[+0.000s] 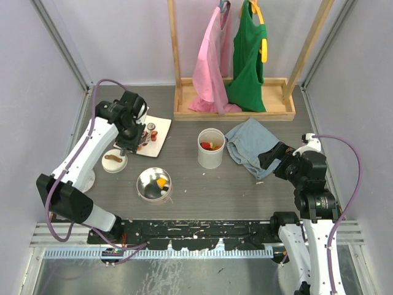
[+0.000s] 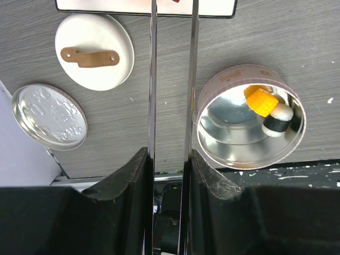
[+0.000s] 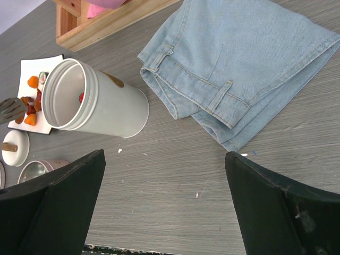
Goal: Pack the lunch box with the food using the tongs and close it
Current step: Pick up the fake food from the plate, then place the fake food in the packing box.
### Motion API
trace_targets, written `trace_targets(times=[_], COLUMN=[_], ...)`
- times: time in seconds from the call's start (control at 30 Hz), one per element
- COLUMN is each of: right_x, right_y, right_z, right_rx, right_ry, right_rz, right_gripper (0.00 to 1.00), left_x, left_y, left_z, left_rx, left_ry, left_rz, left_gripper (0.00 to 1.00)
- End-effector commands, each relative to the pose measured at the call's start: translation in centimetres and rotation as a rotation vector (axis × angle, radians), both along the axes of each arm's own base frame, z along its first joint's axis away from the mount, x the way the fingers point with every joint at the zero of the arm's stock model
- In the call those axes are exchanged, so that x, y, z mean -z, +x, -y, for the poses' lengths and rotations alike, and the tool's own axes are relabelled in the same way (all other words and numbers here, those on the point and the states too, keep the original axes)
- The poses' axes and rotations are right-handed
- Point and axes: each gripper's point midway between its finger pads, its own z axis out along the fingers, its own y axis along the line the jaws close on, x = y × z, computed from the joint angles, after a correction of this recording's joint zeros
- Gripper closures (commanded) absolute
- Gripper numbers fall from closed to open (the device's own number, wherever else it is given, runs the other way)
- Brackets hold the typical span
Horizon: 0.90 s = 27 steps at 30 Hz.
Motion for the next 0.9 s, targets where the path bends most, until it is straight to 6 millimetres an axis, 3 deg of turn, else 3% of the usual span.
trace_targets(times=[0.0,0.33,0.87], right_x=[-1.1,-1.0,-0.8], right_y=[0.8,0.8,0.9], right_z=[0.0,0.0,-0.1], right_rx=[-0.005,-0.005,-0.01], right_ry=[-0.013,-0.011,-0.004], right_rz=[0.05,0.048,0.046], right_gripper=[0.0,0.0,0.0], left_x=[-3.1,-5.2,-6.8], left_y=[-0.7,-4.6,-9.7], left_z=[0.7,2.9,3.1], left_rx=[0.001,0.02,0.008], left_ry=[-0.088,-0.309,-0.45], left_rz=[0.072,0.105,0.131], left_gripper=[0.75,0.74,0.75])
